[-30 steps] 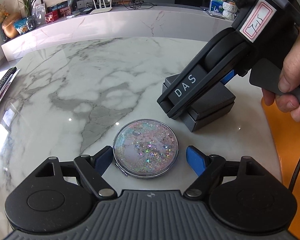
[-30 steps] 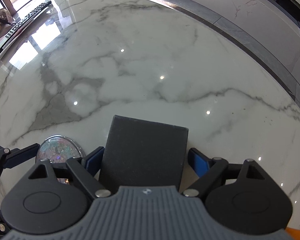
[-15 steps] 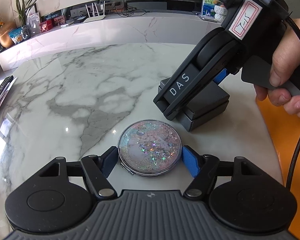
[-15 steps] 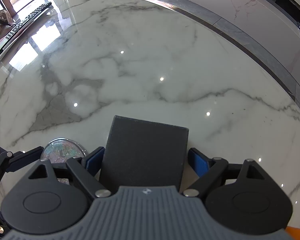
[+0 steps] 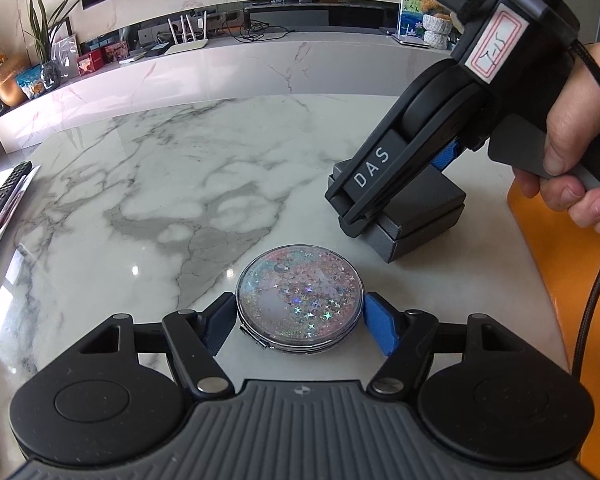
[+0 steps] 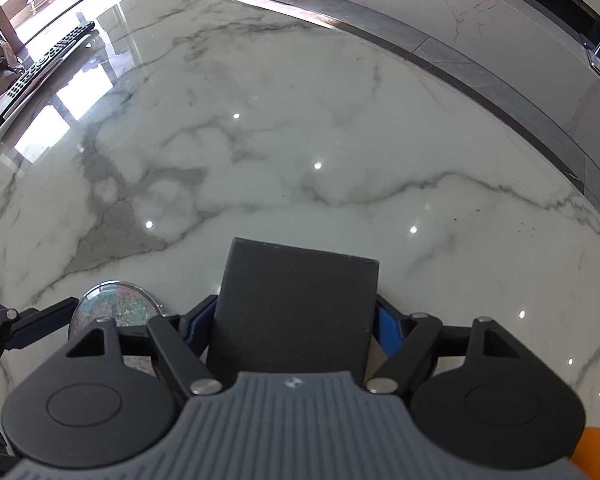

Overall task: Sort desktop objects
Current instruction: 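Grasp the black square box with the right tool while the left grasps the compact mirror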

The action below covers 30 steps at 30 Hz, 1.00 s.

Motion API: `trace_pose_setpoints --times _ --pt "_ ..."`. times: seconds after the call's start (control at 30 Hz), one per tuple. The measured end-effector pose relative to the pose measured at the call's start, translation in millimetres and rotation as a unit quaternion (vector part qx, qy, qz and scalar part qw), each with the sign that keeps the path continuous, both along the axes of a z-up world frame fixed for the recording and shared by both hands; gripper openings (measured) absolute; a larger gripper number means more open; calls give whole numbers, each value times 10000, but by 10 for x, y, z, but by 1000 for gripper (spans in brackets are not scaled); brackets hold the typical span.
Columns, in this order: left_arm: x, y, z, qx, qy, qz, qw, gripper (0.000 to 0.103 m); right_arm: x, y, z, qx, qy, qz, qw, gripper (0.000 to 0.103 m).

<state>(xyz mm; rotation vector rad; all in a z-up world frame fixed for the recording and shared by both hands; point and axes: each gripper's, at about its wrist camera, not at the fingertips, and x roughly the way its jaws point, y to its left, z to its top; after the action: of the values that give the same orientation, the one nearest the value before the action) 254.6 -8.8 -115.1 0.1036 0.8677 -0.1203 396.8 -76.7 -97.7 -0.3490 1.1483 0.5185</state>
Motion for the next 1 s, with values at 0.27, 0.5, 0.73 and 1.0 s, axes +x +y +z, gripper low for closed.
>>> trace_pose_setpoints --times 0.27,0.5,0.73,1.0 --pt "-34 27 -15 -19 171 -66 9998 84 -20 36 -6 29 72 11 10000 79" --pt "22 -21 10 184 424 -61 9989 97 -16 30 -17 139 161 20 9998 79" --pt "172 -97 10 231 479 1 9986 97 5 3 -21 140 136 44 9998 79" --pt "113 -20 11 14 448 4 9990 85 -26 23 -30 17 67 181 9998 80"
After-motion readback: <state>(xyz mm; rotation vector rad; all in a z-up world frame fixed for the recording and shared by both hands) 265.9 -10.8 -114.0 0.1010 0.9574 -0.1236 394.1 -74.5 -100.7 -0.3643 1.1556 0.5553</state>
